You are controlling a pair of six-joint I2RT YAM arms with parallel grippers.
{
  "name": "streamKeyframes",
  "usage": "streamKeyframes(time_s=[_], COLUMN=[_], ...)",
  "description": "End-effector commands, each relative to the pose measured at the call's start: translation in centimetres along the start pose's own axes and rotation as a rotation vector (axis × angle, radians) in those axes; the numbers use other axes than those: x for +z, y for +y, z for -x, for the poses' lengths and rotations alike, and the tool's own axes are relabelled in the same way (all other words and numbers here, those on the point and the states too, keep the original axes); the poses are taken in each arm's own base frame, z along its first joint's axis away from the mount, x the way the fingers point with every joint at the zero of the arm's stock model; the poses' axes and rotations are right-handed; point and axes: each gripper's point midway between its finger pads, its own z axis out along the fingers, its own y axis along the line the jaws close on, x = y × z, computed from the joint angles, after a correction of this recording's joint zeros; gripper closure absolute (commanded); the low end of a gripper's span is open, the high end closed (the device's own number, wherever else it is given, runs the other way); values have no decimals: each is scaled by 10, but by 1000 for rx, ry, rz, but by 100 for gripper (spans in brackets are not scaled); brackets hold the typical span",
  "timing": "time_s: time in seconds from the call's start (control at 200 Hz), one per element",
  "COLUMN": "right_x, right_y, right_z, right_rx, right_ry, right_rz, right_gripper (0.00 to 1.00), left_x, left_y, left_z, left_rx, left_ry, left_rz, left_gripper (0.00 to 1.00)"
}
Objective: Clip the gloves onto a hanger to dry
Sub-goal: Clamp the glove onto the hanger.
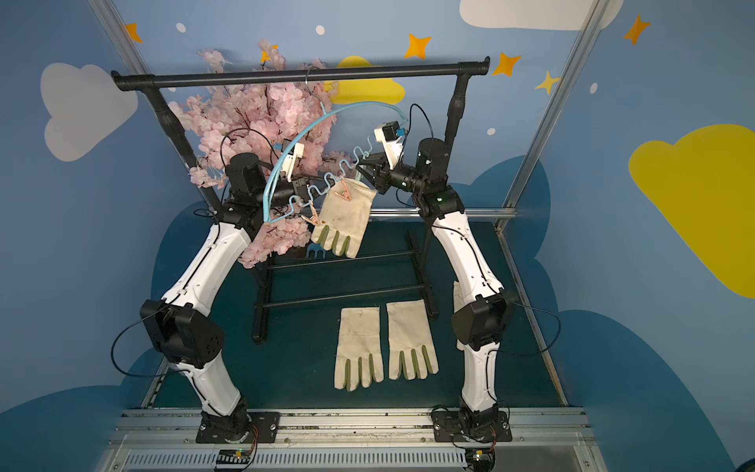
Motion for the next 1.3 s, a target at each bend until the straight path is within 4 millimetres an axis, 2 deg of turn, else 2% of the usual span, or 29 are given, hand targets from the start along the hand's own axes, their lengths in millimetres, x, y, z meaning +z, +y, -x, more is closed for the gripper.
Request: streamKeyframes(time_s=[0.0,0.25,0.746,0.816,0.896,0.916,1.292], right_x=[-5,-6,-6,-6,-7,-7,-8], right_y=[5,6,8,8,7,7,3], right_z=[12,10,10,11,11,11,11], right_rx=[-21,-16,21,21,19,20,14], right_ry=[-24,-20,-27,-28,-28,-28,-27], right_rz=[17,24,66,64,59,57,30], right_gripper=[76,76,76,70,46,44,40], left_x=[-9,-9,-4,-3,-3,-3,-2], left_y=[-28,-34,-25,-22,-20,-19,-5], left_z=[23,31,32,29,25,25,7], left_rx=[70,84,80,73,65,65,44], left_ry=[-43,-61,-63,-55,-46,-45,-12], left_rz=[-51,-67,-70,-69,-64,-63,-35], left_gripper=[97,97,97,97,97,97,97])
